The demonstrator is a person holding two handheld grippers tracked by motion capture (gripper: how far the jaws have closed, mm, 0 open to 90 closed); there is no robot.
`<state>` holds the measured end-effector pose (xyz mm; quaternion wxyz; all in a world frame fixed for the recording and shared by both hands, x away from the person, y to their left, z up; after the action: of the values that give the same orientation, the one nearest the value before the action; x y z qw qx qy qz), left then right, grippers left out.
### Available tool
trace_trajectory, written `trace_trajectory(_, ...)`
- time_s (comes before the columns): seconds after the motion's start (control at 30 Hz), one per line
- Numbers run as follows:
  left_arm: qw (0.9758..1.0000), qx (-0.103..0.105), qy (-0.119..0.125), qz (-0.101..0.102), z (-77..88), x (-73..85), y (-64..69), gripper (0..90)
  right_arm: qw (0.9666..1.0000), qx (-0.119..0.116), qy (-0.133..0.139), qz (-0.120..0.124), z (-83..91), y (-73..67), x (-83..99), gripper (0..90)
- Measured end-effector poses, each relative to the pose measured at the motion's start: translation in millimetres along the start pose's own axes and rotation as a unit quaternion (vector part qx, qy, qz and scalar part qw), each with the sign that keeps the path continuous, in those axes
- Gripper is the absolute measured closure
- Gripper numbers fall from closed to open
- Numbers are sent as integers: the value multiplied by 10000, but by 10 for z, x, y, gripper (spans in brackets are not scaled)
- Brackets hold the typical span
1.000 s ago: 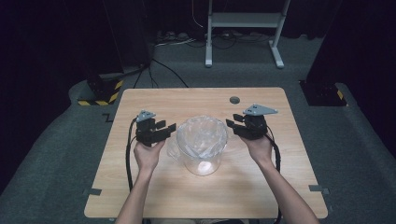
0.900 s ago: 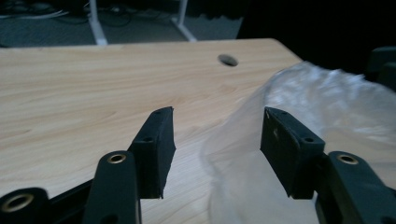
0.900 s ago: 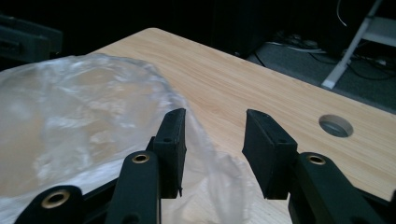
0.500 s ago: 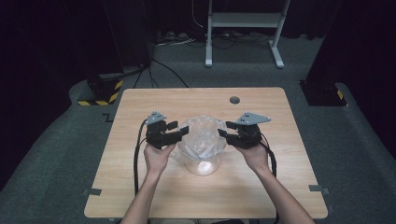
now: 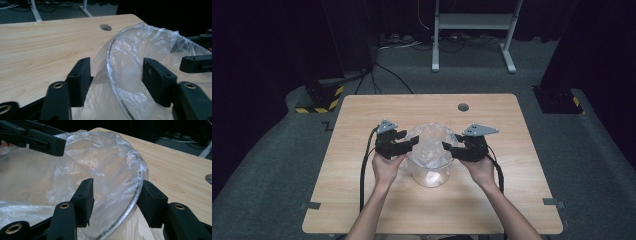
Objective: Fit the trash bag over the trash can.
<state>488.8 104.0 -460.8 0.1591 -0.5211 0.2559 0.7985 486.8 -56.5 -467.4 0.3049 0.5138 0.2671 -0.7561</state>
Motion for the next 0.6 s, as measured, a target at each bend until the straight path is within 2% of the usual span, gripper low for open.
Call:
trace_trajectory(0.07,9997,-232,48,9,-8,-7,-58,311,10000,28,-4,9,-9,1,1,479)
trace_trajectory(0.1,9997,-232,48,9,-8,-7,-58,291,10000,15,-8,-21,-10,2,2,476)
trace_trajectory(0.13,9999,-87,5,109,-25,5,-56,284,10000,1,-13,-37,-11,3,4,475)
trace_trajectory(0.3,9997,-59,-146,164,-47,47,-87,252,10000,61,-27,-52,-13,8,5,475)
trace_trajectory(0.37,9989,41,-320,330,-65,86,-112,235,9999,88,-33,-52,-14,8,5,476)
trace_trajectory(0.4,9989,41,-320,330,-65,86,-112,222,9999,96,-37,-51,-14,8,5,476)
trace_trajectory(0.43,9983,82,-375,439,-72,98,-115,222,9999,96,-37,-51,-14,8,5,476)
trace_trajectory(0.5,9974,84,-458,554,-79,113,-125,214,9999,123,-68,-30,-11,7,6,473)
trace_trajectory(0.6,9971,-10,-489,576,-78,117,-134,206,9999,141,-77,-14,-7,7,7,471)
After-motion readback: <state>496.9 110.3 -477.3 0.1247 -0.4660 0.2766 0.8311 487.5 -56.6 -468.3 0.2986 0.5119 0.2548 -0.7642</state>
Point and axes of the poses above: each handheld gripper's, and its own axes: z roughly backward along the jaws, x roughly out of its underside, y roughly to its right, the point moved 10 cm from there along -z, roughly forward along the jaws, and after that the axes turned 9 degrees about y, right-handed, at the moved point
